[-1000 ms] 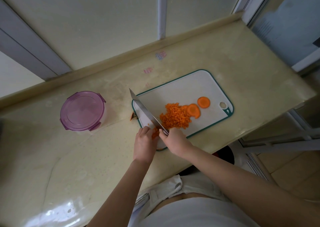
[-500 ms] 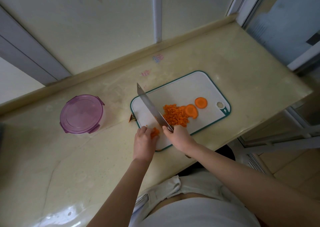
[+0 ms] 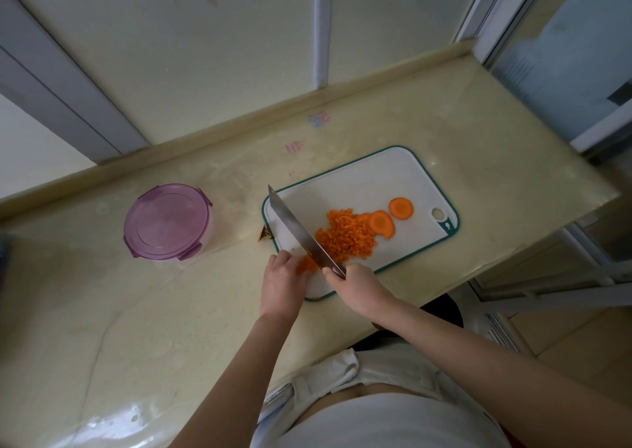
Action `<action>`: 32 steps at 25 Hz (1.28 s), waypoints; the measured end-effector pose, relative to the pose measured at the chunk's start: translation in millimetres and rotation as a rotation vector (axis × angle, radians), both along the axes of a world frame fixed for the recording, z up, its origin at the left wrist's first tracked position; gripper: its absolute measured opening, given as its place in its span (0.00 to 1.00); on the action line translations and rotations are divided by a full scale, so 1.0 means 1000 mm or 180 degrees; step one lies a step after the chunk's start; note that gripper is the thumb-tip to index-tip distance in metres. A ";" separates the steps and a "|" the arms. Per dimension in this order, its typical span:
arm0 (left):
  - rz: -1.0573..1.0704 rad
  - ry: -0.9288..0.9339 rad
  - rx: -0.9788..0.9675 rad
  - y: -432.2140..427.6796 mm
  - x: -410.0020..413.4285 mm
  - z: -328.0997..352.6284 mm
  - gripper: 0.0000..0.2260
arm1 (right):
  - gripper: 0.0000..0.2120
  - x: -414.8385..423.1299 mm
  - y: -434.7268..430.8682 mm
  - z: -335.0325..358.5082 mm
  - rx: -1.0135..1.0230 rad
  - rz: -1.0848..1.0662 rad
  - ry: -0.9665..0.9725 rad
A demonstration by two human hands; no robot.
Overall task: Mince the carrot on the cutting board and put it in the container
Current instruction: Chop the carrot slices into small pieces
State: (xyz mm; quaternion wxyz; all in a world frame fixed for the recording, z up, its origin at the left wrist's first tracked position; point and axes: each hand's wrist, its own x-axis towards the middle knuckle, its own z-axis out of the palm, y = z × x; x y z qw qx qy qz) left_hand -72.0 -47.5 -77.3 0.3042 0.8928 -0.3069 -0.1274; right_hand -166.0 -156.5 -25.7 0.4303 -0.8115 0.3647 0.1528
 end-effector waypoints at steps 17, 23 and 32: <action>0.0092 0.0293 0.0145 -0.007 0.001 -0.003 0.06 | 0.24 0.012 -0.003 -0.015 -0.0039 -0.0034 -0.0064; 0.0131 0.0318 0.0009 -0.006 0.000 0.001 0.06 | 0.21 0.008 -0.012 -0.011 0.0077 -0.0257 -0.0275; 0.0111 0.0320 -0.0087 -0.008 -0.003 0.004 0.08 | 0.20 0.004 -0.007 -0.004 0.0031 -0.0274 -0.0374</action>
